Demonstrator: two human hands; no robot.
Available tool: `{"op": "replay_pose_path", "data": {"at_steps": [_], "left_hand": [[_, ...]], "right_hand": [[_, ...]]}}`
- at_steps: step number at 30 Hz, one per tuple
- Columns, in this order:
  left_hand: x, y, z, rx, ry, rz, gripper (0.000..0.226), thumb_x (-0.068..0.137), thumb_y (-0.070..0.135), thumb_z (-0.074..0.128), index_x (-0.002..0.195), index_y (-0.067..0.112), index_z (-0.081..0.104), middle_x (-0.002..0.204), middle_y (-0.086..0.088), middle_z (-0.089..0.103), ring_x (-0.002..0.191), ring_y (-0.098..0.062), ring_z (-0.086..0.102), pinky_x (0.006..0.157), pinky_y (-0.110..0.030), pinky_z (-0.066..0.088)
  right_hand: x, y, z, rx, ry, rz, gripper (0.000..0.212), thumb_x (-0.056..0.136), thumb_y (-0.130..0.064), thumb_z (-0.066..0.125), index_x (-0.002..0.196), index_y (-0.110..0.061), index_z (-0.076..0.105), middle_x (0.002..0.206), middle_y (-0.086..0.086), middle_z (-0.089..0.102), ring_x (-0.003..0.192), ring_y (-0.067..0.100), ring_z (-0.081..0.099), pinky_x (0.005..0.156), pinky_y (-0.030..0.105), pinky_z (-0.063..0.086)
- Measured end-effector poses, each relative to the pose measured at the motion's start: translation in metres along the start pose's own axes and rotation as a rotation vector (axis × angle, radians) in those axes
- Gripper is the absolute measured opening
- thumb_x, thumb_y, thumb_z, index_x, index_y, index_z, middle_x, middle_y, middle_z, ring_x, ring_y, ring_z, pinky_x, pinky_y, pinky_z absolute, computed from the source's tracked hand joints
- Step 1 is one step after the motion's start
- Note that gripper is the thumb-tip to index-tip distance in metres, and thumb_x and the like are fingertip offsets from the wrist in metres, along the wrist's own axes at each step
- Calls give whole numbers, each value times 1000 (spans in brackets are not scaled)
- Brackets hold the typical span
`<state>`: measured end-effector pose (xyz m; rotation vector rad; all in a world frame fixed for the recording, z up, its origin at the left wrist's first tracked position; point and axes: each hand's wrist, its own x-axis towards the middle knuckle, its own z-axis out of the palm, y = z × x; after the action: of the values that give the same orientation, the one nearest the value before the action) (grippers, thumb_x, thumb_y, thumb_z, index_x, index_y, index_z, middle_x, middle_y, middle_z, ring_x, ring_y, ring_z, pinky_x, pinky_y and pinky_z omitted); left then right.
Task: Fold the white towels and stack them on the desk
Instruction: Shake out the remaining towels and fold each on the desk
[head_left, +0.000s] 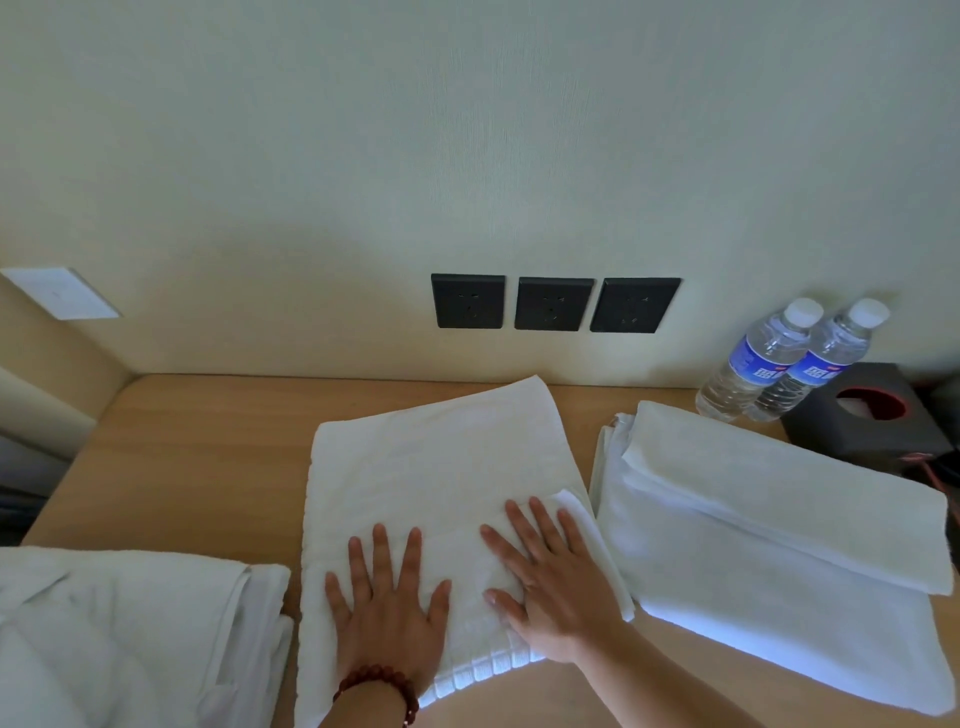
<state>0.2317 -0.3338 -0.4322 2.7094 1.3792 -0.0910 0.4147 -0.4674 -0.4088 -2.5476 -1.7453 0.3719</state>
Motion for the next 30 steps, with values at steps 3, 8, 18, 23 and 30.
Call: {"op": "replay_pose_path", "data": {"at_steps": [3, 8, 18, 23, 30], "left_hand": [[6, 21, -1, -45, 4, -5, 71, 95, 67, 18, 153, 30, 34, 161, -11, 30, 148, -39, 25, 112, -68, 22], [8, 24, 1, -61, 17, 16, 71, 95, 67, 18, 154, 29, 32, 161, -11, 29, 148, -39, 26, 113, -67, 21], [-37, -9, -6, -121, -40, -7, 75, 91, 72, 14, 147, 30, 41, 154, -11, 43, 142, -32, 34, 111, -66, 22], [-48, -17, -11, -97, -77, 44, 78, 89, 72, 18, 142, 28, 54, 155, -10, 42, 146, -27, 26, 111, -64, 22], [-48, -34, -8, -32, -56, 165, 76, 82, 71, 44, 148, 32, 43, 158, -9, 35, 153, -24, 7, 113, -61, 19]], "right_hand": [[7, 23, 0, -36, 14, -9, 69, 96, -76, 21, 158, -44, 15, 168, -4, 10, 155, 25, 11, 117, 50, 7], [11, 27, -4, -54, -3, 17, 70, 96, -74, 23, 158, -42, 18, 168, -3, 14, 154, 25, 16, 116, 50, 11], [-24, -20, 9, 8, -51, 21, 76, 87, -73, 45, 154, -37, 35, 163, 3, 31, 149, 30, 29, 114, 55, 20], [-53, -31, 17, 47, -1, 57, 75, 81, -72, 52, 145, -33, 53, 153, 7, 47, 141, 31, 38, 110, 55, 28], [-51, -10, 3, 63, 4, 167, 61, 96, -63, 35, 144, -31, 54, 149, 7, 52, 136, 31, 50, 112, 59, 31]]}}
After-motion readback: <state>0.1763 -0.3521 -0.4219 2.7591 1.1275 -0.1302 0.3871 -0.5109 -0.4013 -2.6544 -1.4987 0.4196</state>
